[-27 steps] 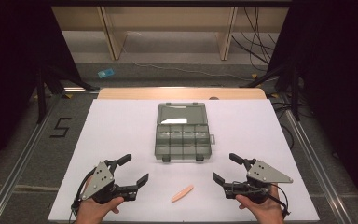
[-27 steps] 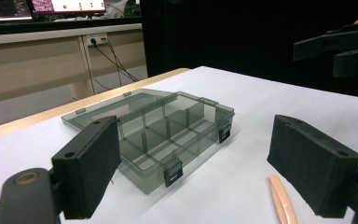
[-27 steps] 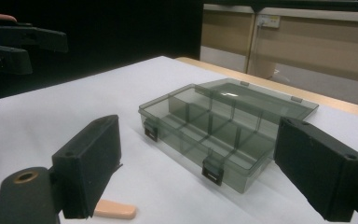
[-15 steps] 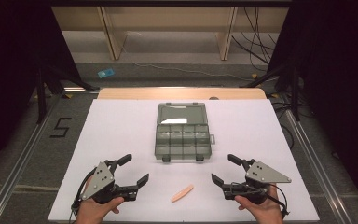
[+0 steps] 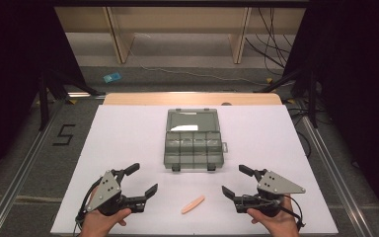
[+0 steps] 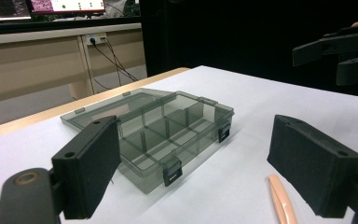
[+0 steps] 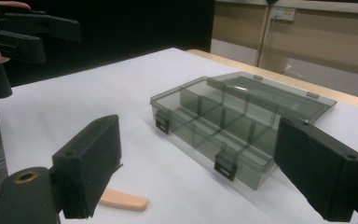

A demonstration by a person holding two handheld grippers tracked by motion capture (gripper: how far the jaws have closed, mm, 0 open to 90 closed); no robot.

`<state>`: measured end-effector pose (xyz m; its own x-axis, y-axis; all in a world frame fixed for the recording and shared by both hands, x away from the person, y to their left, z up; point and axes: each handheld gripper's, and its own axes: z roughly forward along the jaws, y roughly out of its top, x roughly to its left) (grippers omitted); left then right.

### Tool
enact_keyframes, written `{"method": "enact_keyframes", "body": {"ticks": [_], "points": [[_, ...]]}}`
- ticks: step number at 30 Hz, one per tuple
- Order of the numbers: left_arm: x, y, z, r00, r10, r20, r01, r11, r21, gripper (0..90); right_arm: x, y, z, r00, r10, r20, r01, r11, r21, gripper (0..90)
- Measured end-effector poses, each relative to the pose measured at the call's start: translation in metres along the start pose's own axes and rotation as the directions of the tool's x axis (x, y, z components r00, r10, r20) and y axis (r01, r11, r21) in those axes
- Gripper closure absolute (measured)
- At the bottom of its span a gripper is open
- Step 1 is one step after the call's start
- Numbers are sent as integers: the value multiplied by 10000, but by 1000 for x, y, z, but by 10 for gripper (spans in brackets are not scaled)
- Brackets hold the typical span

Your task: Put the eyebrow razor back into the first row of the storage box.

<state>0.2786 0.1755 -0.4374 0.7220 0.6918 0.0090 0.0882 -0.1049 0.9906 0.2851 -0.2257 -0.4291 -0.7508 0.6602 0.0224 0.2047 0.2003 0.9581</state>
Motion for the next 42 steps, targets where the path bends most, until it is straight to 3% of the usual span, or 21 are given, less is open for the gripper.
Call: {"method": "enact_keyframes", "body": {"ticks": [6,8,11,12,15,20,23,28,29,32,39,40,41,42], "points": [[0,0,1,10000,-10,20,10,10000,-4,161,3,-1,3,9993,-144,-356,151,9997,200,157],[0,-1,1,10000,-12,18,13,10000,-9,161,4,-1,3,9991,-343,-247,356,9981,511,157],[0,0,0,10000,-6,20,6,10000,35,161,7,-1,7,9983,-478,-329,501,9962,717,158],[0,0,0,10000,3,19,-3,10000,28,162,6,-1,8,9962,-770,-418,798,9943,702,158],[0,-1,0,10000,-1,24,1,10000,33,162,10,2,10,9934,-997,-575,1046,9906,880,158],[0,-1,1,10000,9,46,-9,10000,45,162,15,5,15,9795,-1389,-1459,1616,9742,1573,162],[0,-1,1,10000,57,30,-57,10000,54,162,18,9,19,9689,-1778,-1721,2100,9588,1915,162],[1,-1,1,9999,111,9,-111,9999,106,162,24,19,22,9584,-1739,-2264,2209,9541,2022,162],[1,-1,1,10000,37,13,-37,9999,107,162,27,23,25,9493,-1884,-2515,2442,9460,2130,161],[0,-1,1,10000,34,10,-34,9999,94,163,29,25,33,9336,-2056,-2935,2801,9296,2396,159],[1,-1,1,10000,84,-31,-84,9999,123,163,37,33,48,8832,-2748,-3801,4123,8412,3499,160],[1,-1,1,10000,84,-31,-84,9999,123,163,37,33,48,8832,-2748,-3801,4123,8412,3499,160],[1,-1,1,10000,87,-24,-87,9999,124,163,38,35,53,8712,-2844,-4001,4385,8172,3740,161],[1,-1,1,10000,87,-24,-87,9999,124,163,38,35,53,8712,-2844,-4001,4385,8172,3740,161]]}}
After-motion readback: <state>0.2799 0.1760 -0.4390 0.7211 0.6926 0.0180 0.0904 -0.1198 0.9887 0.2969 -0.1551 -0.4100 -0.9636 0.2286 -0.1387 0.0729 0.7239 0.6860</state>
